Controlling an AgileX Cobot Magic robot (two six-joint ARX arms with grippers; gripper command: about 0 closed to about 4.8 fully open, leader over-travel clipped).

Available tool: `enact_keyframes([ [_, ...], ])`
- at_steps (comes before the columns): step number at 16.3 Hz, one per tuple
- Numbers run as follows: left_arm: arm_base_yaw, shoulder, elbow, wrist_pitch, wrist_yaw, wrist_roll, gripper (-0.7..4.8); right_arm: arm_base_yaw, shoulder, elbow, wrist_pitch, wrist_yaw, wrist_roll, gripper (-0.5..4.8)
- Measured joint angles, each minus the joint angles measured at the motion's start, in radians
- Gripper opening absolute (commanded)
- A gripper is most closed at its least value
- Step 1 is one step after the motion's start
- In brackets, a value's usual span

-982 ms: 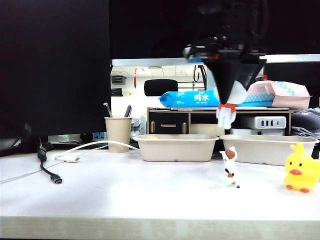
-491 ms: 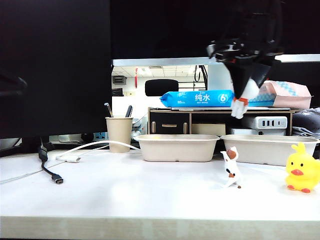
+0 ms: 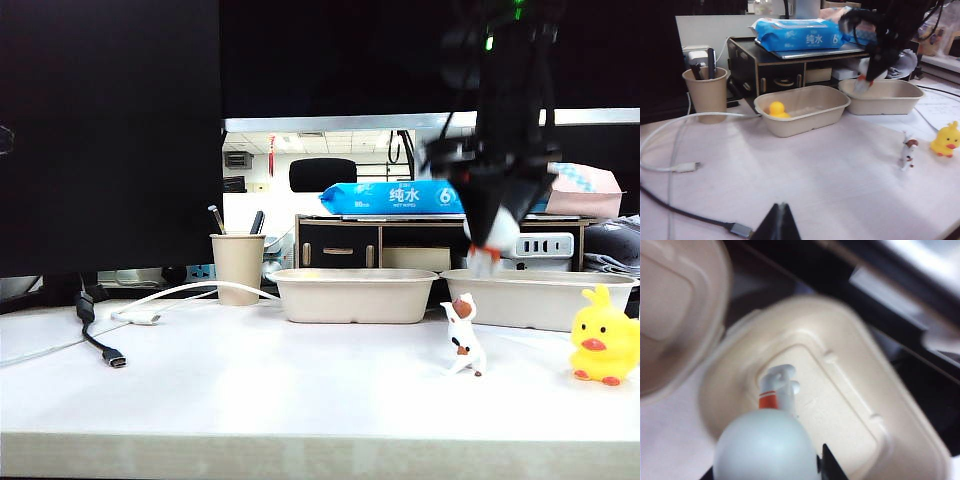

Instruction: Put the dolls with similar colors into the same paper box, while dolls with different colors go into separate paper boxes.

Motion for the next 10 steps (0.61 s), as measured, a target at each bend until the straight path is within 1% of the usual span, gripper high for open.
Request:
enact_keyframes([
  [2, 0.000, 0.000, 0.000, 0.000, 0.001, 0.000, -0.05, 0.000, 0.020, 0.000, 0.004, 0.000, 0.000, 2.62],
  [3, 0.000, 0.000, 0.000, 0.000, 0.001, 0.000, -0.05, 0.000, 0.029, 0.000, 0.005, 0.000, 0.000, 2.76],
  [6, 0.000, 0.000, 0.000, 0.000, 0.001, 0.000, -0.05, 0.000, 0.029, 0.008, 0.002, 0.000, -0.001, 2.80],
  [8, -0.001, 0.000, 0.000, -0.001, 0.001, 0.000, -0.05, 0.000, 0.029, 0.032, -0.052, 0.000, -0.001, 2.85],
  [9, -0.003, 0.000, 0.000, -0.001, 0.001, 0.000, -0.05, 0.000, 0.026, 0.062, -0.104, 0.000, 0.001, 2.85],
  [10, -0.011, 0.016, 0.001, 0.004, 0.001, 0.000, -0.05, 0.000, 0.015, 0.079, -0.137, -0.003, 0.013, 3.11],
])
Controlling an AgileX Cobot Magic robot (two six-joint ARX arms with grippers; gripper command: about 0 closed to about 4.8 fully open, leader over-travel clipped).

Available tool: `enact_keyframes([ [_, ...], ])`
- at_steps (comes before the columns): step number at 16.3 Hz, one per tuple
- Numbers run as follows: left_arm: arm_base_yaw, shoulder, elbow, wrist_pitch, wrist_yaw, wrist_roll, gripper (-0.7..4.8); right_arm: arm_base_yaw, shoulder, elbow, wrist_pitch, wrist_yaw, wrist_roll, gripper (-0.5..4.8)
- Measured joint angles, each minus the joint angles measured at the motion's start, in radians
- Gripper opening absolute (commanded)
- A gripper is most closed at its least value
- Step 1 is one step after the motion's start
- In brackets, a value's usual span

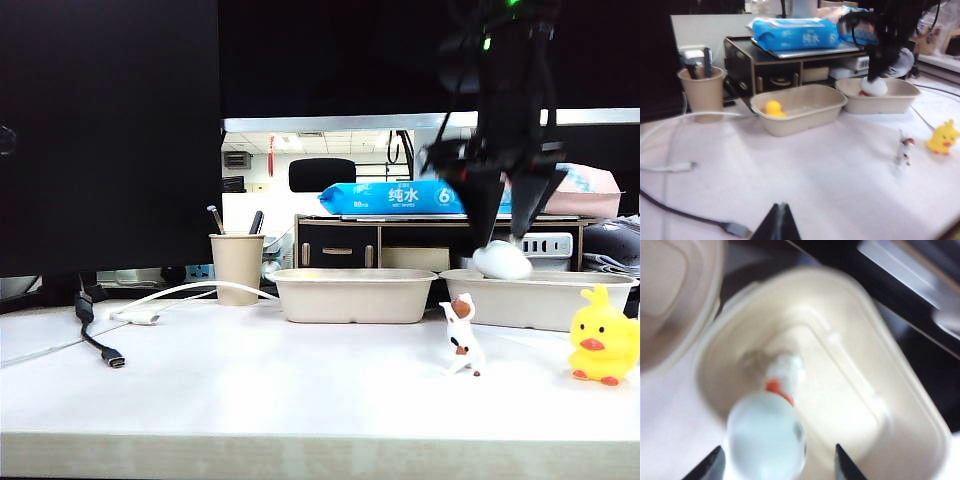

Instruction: Put the dolls with similar colors into the same paper box, while dolls with different colors go into separate paper boxes.

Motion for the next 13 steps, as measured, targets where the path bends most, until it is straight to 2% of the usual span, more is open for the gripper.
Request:
enact_keyframes([
  [1, -0.015, 0.047, 0.001, 0.002, 0.000, 0.000, -0.05, 0.000, -0.029, 0.003, -0.029, -0.020, 0.010, 3.44],
  [5, -0.100, 0.229, 0.001, -0.005, 0.000, 0.000, -0.05, 0.031, -0.159, 0.005, -0.132, -0.124, 0.039, 3.47],
  [9, -0.177, 0.329, -0.001, -0.015, 0.004, 0.000, -0.05, 0.128, -0.228, -0.034, -0.227, -0.132, 0.047, 3.47],
  [13, -0.180, 0.325, 0.000, -0.012, 0.004, 0.000, -0.05, 0.219, -0.229, -0.188, -0.231, -0.134, 0.058, 3.47],
])
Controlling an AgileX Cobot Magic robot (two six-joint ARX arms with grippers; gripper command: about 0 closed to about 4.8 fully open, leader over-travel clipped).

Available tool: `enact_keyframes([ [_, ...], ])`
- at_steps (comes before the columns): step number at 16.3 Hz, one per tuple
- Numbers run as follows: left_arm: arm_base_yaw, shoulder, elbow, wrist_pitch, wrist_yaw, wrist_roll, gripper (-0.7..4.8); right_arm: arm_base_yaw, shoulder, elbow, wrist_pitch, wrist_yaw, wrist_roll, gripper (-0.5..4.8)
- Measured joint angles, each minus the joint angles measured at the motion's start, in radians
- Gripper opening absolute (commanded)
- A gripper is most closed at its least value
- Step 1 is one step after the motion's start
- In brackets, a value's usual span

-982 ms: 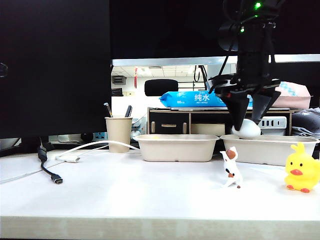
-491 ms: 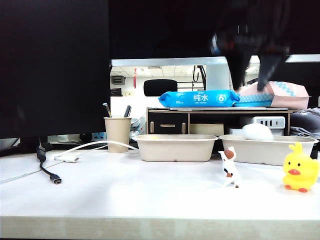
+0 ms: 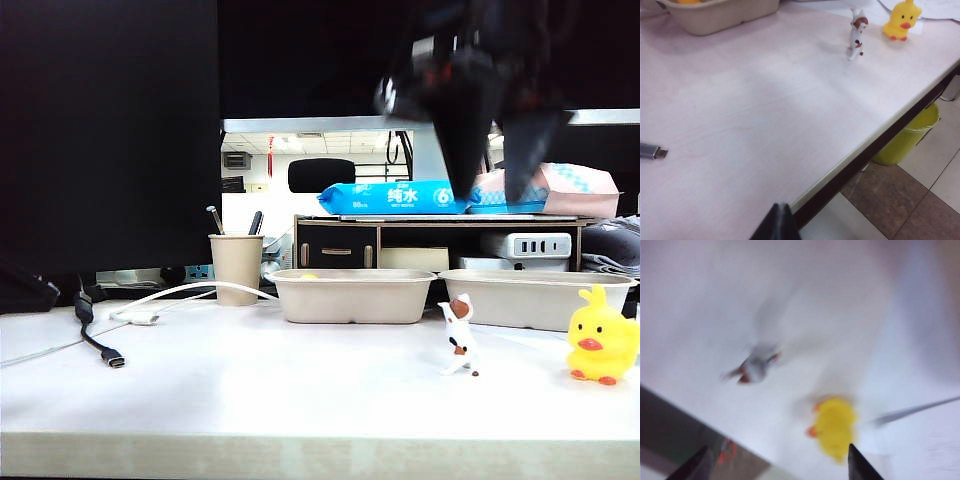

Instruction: Put the dolls with similar colors into the same paper box, while dolls with different colors go into separate paper boxes.

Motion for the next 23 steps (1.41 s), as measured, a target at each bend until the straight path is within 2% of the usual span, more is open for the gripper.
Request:
enact_keyframes([
  [2, 0.000, 0.000, 0.000, 0.000, 0.000, 0.000, -0.05, 0.048, 0.000, -0.110, 0.052, 0.000, 0.014, 3.47],
  [6, 0.000, 0.000, 0.000, 0.000, 0.000, 0.000, -0.05, 0.091, 0.000, -0.169, 0.172, 0.001, 0.045, 3.49],
  [7, 0.000, 0.000, 0.000, 0.000, 0.000, 0.000, -0.05, 0.094, 0.000, -0.173, 0.210, 0.001, 0.060, 3.57],
  [8, 0.000, 0.000, 0.000, 0.000, 0.000, 0.000, -0.05, 0.094, 0.000, -0.176, 0.225, 0.002, 0.063, 3.99],
  [9, 0.000, 0.000, 0.000, 0.000, 0.000, 0.000, -0.05, 0.093, 0.000, -0.190, 0.249, 0.015, 0.071, 4.05],
  [11, 0.000, 0.000, 0.000, 0.000, 0.000, 0.000, -0.05, 0.093, 0.008, -0.221, 0.253, 0.047, 0.093, 4.05],
  [17, 0.000, 0.000, 0.000, 0.000, 0.000, 0.000, -0.05, 0.093, 0.010, -0.313, 0.341, 0.051, 0.113, 4.05],
  [23, 0.000, 0.000, 0.000, 0.000, 0.000, 0.000, -0.05, 0.093, 0.039, -0.319, 0.410, 0.051, 0.115, 4.04],
])
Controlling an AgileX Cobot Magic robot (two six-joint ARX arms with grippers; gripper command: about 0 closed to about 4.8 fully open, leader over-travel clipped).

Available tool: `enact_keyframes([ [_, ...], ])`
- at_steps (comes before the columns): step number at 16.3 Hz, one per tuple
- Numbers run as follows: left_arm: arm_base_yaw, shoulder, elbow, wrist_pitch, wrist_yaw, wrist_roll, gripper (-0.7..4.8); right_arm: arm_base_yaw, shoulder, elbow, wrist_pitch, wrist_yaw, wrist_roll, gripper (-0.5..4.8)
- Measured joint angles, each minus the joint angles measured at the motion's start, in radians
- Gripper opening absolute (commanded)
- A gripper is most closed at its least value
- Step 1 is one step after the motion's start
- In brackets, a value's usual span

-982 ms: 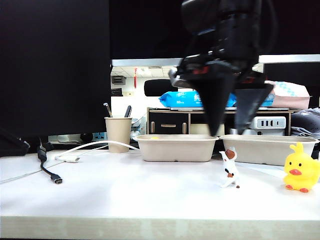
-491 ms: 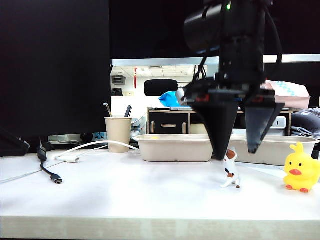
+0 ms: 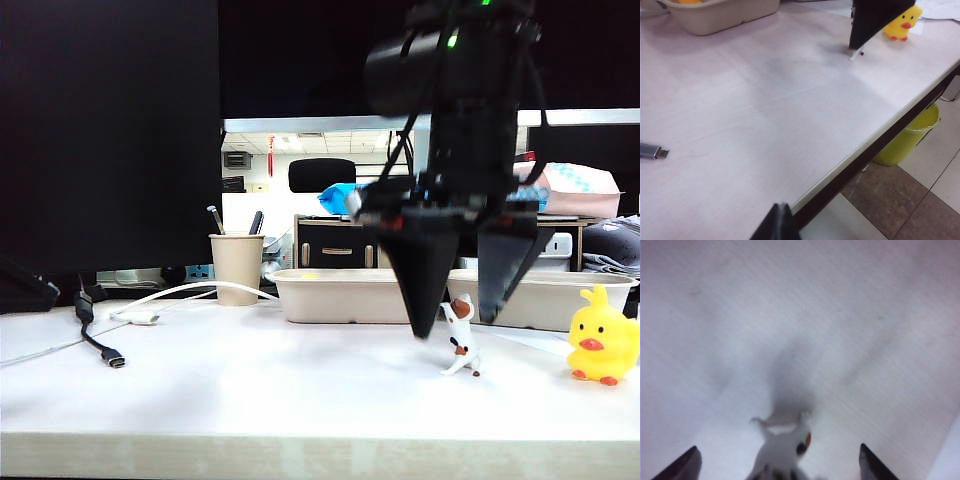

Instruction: Put the dolls with similar colors into the same paper box, while dolls with different colors go into separate paper boxes.

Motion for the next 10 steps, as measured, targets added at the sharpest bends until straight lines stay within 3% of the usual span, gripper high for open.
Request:
enact_keyframes([
  [4, 0.000, 0.000, 0.000, 0.000, 0.000, 0.000, -0.05, 0.007, 0.054, -0.001, -0.002, 0.000, 0.000, 3.97],
  [7, 0.000, 0.000, 0.000, 0.000, 0.000, 0.000, -0.05, 0.010, 0.059, 0.000, 0.001, -0.001, 0.000, 3.01],
  [10, 0.000, 0.000, 0.000, 0.000, 0.000, 0.000, -0.05, 0.008, 0.059, 0.000, 0.002, 0.000, 0.000, 2.52],
])
